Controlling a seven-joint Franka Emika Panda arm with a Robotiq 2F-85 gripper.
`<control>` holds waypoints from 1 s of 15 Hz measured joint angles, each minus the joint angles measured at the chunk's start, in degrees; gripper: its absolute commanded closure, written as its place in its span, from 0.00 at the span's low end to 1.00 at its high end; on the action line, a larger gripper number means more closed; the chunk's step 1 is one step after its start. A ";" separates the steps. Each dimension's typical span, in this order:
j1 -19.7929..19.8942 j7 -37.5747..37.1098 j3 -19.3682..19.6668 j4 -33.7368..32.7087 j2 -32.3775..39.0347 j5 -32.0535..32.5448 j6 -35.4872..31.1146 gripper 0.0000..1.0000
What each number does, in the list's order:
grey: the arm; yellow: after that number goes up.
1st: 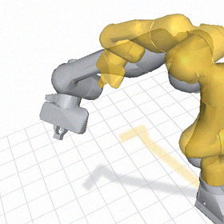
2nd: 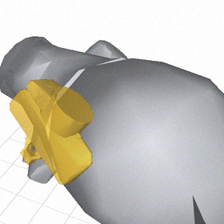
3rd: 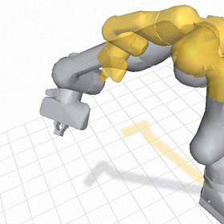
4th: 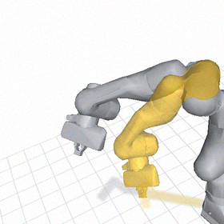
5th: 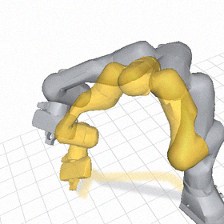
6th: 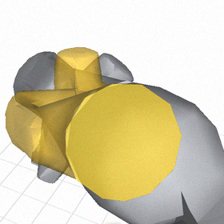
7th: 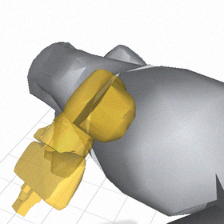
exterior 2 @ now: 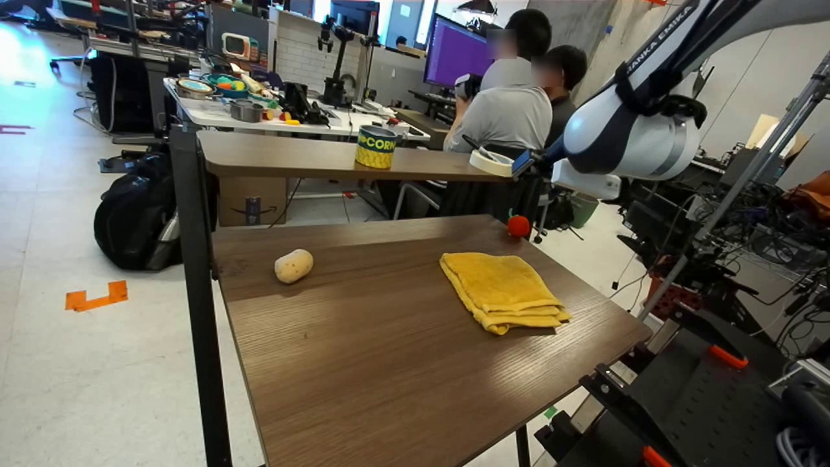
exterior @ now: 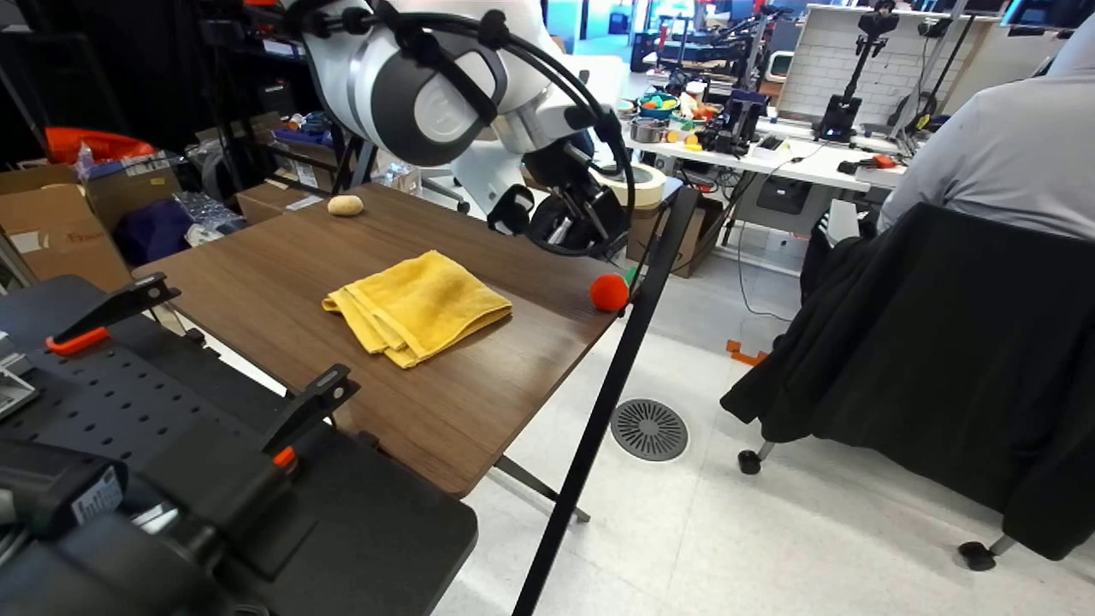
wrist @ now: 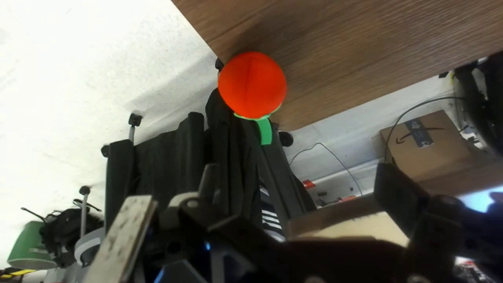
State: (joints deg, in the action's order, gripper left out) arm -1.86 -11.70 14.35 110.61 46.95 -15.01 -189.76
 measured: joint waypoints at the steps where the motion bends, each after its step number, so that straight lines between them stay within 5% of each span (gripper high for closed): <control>1: -0.56 -0.78 1.16 -1.47 1.72 -0.32 0.51 0.00; 7: -4.65 -5.94 6.68 -8.05 9.12 -1.49 2.99 0.00; 15: -4.83 -5.99 6.69 -11.85 10.74 -1.36 6.68 0.00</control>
State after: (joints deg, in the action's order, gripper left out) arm -6.69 -17.70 21.04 98.76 57.70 -16.37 -183.07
